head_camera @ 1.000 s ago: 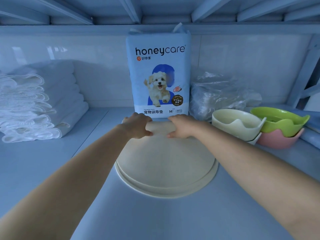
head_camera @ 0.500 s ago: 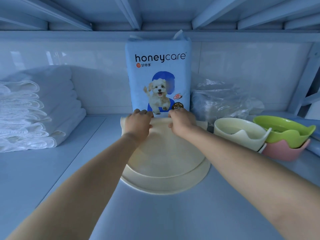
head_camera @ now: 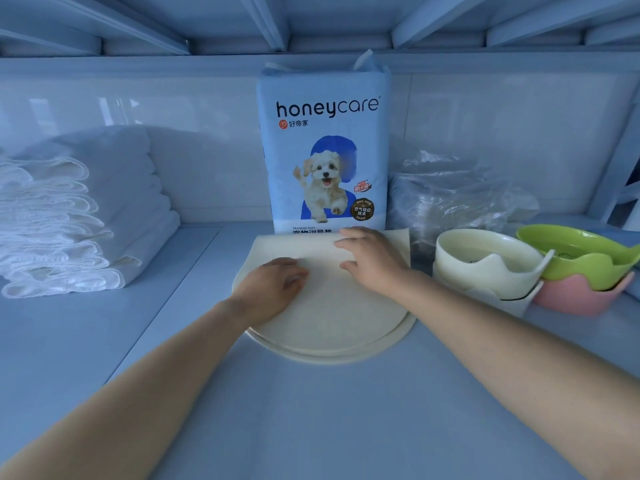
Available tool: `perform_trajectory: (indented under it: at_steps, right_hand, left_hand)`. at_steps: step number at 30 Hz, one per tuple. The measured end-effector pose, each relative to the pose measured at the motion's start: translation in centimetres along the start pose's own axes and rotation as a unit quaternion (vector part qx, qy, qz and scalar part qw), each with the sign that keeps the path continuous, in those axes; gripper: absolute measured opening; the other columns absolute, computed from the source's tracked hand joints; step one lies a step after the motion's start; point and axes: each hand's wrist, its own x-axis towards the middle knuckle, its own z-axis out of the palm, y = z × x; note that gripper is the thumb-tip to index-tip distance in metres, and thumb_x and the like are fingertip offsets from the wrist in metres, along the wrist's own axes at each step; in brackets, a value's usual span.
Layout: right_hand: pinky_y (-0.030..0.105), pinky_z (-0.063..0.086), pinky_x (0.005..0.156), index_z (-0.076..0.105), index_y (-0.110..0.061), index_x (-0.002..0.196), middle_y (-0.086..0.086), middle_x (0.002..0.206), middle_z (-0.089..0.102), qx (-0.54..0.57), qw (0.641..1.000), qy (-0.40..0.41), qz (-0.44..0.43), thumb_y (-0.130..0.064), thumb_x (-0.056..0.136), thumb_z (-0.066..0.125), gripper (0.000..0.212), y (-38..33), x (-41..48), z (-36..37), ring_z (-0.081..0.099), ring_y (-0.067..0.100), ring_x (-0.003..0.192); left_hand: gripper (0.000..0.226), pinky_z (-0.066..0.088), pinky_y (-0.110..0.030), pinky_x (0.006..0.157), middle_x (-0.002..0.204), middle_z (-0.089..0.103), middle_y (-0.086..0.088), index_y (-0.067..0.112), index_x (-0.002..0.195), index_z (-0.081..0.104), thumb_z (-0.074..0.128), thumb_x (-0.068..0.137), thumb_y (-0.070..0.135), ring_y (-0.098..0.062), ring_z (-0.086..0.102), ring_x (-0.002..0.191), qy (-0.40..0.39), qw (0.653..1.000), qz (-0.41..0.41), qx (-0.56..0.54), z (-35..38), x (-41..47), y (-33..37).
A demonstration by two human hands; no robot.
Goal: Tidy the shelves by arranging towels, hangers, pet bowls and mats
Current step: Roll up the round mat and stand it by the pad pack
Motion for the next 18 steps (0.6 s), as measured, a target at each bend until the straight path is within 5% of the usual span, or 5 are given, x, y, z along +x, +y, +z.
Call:
perform_trajectory:
  at_steps: [6,13,18]
  right_hand:
    - [0.026,0.013,0.113,0.050,-0.015,0.133,0.006,0.151,0.030,0.029,1.000,-0.010,0.000,-0.015,0.092,0.053,0.041,-0.3,-3.1,0.2,0.023,0.019,0.140]
    - [0.031,0.027,0.107,0.045,-0.018,0.136,0.002,0.149,0.031,0.022,0.999,-0.024,0.040,-0.016,0.093,0.050,0.043,-0.7,-2.2,-0.6,0.025,0.019,0.138]
    - [0.035,0.040,0.096,0.051,-0.009,0.123,0.005,0.126,0.050,-0.035,0.998,-0.010,0.055,-0.014,0.091,0.051,0.033,-1.5,0.0,-0.9,0.042,0.023,0.122]
  left_hand:
    - [0.024,0.035,-0.018,0.092,0.122,0.056,0.010,0.029,0.113,0.063,0.050,0.092,0.031,-0.009,0.051,0.114,0.020,0.999,0.024,-0.043,-0.5,-2.1,0.4]
    - [0.024,0.042,-0.026,0.089,0.119,0.054,0.013,0.038,0.111,0.060,0.050,0.089,0.034,-0.010,0.050,0.112,0.003,1.000,0.023,-0.002,-1.4,-1.7,0.7]
    - [0.027,0.045,-0.032,0.089,0.125,0.050,0.010,0.038,0.117,0.056,0.048,0.092,0.033,-0.013,0.047,0.115,-0.013,0.998,0.027,0.052,-2.4,1.1,0.3]
